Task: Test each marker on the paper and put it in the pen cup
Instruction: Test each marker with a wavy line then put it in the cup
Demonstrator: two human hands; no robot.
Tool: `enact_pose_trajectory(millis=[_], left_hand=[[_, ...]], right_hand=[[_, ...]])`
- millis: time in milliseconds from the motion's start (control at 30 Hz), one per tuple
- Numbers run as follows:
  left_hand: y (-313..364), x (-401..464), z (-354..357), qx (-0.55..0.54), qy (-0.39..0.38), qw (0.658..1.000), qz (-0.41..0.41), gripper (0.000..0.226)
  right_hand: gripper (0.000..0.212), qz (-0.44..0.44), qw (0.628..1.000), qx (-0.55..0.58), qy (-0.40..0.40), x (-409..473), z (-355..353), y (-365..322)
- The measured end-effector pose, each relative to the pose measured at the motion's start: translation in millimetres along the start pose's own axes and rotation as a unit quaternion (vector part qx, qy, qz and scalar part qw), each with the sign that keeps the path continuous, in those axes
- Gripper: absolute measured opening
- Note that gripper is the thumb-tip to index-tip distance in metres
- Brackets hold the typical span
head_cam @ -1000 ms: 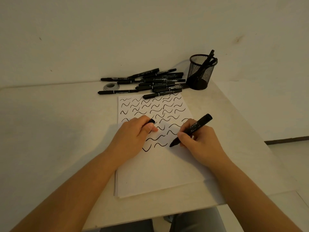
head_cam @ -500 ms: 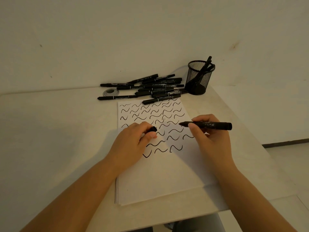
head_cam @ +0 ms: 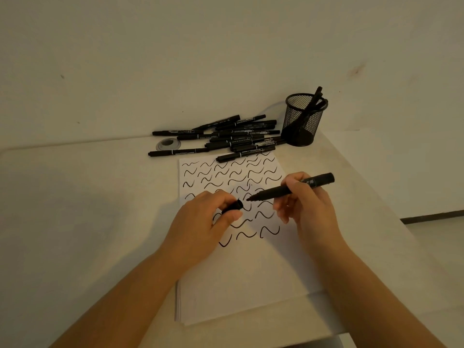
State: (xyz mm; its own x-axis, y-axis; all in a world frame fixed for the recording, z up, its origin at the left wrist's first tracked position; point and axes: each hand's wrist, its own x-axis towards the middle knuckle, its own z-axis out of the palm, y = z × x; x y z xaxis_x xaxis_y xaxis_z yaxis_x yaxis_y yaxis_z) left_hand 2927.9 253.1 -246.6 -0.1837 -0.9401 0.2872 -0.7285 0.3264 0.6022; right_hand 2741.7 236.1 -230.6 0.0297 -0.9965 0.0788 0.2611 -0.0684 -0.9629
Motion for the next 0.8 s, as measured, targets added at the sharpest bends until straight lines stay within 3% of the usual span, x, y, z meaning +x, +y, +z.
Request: enact_pose_trajectory(millis=[400, 533, 800], left_hand=[[10, -4, -1, 0.004, -0.012, 1.0, 0.009, 0.02], [14, -5, -1, -0.005, -0.014, 0.999, 0.05, 0.036], [28, -5, 3, -0.004, 0.004, 0.997, 0.081, 0.041]], right_hand=[[0.017, -0.016, 0.993, -0.098, -0.062, -7, 5, 2], [0.023, -0.026, 0.994, -0.083, -0.073, -8, 4, 4], [0.029, -0.017, 0.997, -0.032, -0.068, -6, 6, 13]])
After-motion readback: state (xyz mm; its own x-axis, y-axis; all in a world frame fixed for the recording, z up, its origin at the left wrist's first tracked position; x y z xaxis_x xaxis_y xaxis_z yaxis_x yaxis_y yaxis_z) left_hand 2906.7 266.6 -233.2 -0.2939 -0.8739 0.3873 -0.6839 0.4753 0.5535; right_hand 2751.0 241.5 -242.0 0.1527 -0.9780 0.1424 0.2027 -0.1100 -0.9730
